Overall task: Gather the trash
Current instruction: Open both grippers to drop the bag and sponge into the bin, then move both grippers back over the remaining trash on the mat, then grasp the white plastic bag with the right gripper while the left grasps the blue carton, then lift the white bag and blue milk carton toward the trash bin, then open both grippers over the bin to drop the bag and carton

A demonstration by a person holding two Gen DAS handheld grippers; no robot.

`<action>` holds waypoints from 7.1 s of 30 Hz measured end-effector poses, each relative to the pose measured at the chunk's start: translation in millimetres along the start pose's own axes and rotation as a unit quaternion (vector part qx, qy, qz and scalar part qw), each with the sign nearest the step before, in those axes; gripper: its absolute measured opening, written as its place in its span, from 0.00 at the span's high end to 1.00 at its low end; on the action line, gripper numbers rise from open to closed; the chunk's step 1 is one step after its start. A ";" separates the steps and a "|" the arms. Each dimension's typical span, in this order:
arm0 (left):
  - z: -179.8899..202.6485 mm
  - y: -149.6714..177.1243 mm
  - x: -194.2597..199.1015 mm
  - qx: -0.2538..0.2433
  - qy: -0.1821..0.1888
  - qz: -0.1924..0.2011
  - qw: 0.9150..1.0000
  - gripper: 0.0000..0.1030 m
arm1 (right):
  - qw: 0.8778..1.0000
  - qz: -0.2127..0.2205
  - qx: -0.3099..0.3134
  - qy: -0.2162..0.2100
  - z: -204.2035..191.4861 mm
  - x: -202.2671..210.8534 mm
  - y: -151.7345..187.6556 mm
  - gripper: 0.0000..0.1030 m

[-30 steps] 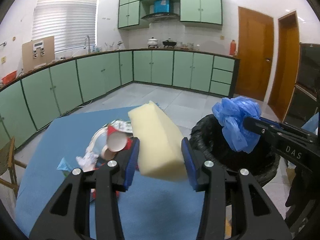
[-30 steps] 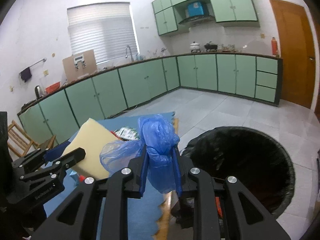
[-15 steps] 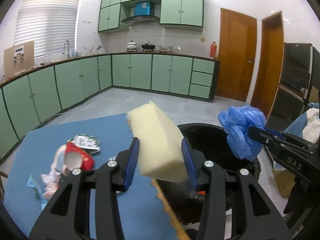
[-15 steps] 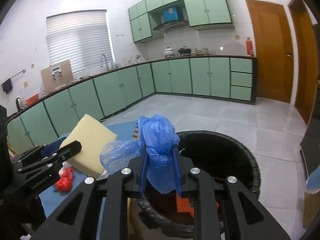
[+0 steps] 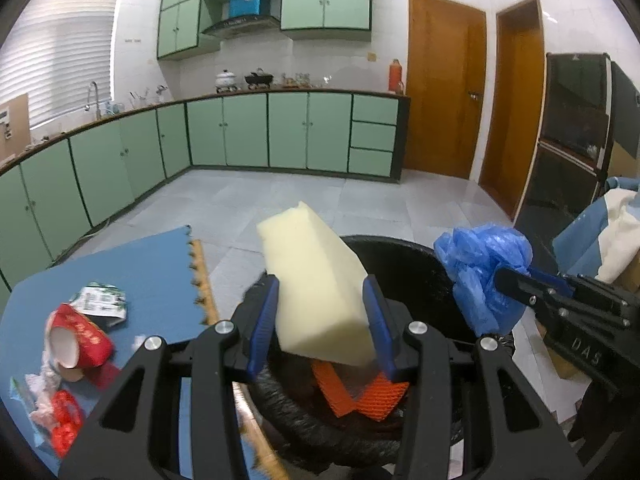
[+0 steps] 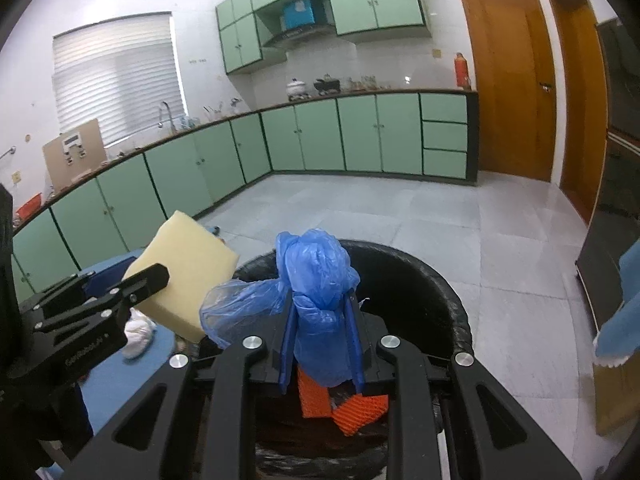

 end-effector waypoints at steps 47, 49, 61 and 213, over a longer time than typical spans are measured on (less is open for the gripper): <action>-219.3 87.2 125.2 0.118 -0.180 0.004 0.976 0.15 | 0.994 0.012 0.076 -0.075 -178.7 -6.1 18.5 0.06; -231.9 92.4 130.2 0.124 -0.193 0.004 0.973 0.16 | 0.993 0.012 0.084 -0.084 -195.2 -11.4 23.6 0.06; -285.8 130.0 131.8 0.154 -0.243 -0.016 0.958 0.16 | 0.986 -0.025 0.122 -0.110 -263.0 -65.2 49.0 0.11; -122.6 21.9 92.8 0.103 -0.051 0.008 0.993 0.92 | 0.995 0.016 0.069 -0.065 -128.4 31.0 -9.6 0.66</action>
Point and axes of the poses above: each gripper's, at about its wrist camera, not at the fingertips, and x roughly against the way its jaws point, z to its right, y to its underside, the point moved 9 cm from there along -x, roughly the way its jaws point, and after that the axes turned 9 degrees about -z, right-handed, at the moved point
